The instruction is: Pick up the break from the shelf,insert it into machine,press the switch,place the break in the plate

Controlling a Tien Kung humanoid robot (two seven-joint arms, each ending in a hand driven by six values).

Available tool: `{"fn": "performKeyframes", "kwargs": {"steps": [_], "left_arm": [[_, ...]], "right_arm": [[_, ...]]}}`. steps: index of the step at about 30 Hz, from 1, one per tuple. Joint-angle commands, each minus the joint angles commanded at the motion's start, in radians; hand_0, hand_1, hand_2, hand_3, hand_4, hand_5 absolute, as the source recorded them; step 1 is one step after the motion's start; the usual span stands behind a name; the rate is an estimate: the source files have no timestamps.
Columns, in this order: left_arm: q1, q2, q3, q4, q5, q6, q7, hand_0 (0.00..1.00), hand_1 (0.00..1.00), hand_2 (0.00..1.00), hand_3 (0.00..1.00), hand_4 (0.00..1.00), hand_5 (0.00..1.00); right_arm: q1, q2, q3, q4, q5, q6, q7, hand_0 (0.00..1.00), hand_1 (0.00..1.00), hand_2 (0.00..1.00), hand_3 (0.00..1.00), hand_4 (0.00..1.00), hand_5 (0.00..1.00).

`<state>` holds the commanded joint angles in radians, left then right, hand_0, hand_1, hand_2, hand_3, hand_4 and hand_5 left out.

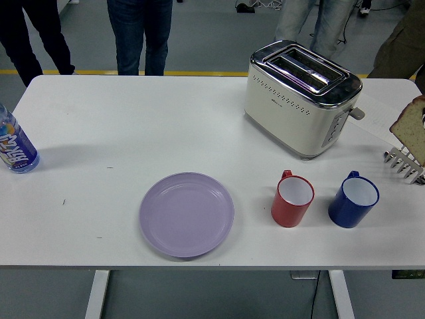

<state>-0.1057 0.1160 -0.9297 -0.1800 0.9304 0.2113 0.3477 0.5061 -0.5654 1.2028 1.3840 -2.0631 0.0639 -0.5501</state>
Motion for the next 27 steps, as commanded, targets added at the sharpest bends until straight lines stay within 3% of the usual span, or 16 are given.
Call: {"fn": "performKeyframes", "kwargs": {"steps": [17, 27], "left_arm": [[-0.004, 0.002, 0.005, 0.000, -0.008, 0.001, -0.001, 0.629, 0.487, 0.476, 0.539, 0.326, 0.814], [-0.006, 0.002, 0.008, 0.000, -0.013, 0.003, -0.001, 0.629, 0.488, 0.476, 0.539, 0.325, 0.814]], "right_arm": [[0.103, -0.126, -0.030, 0.058, 0.207, 0.078, 0.015, 0.033, 0.171, 0.408, 0.489, 0.503, 0.002], [0.193, -0.174, -0.070, 0.065, 0.290, 0.122, 0.034, 0.023, 0.166, 0.407, 0.488, 0.504, 0.002]]}}
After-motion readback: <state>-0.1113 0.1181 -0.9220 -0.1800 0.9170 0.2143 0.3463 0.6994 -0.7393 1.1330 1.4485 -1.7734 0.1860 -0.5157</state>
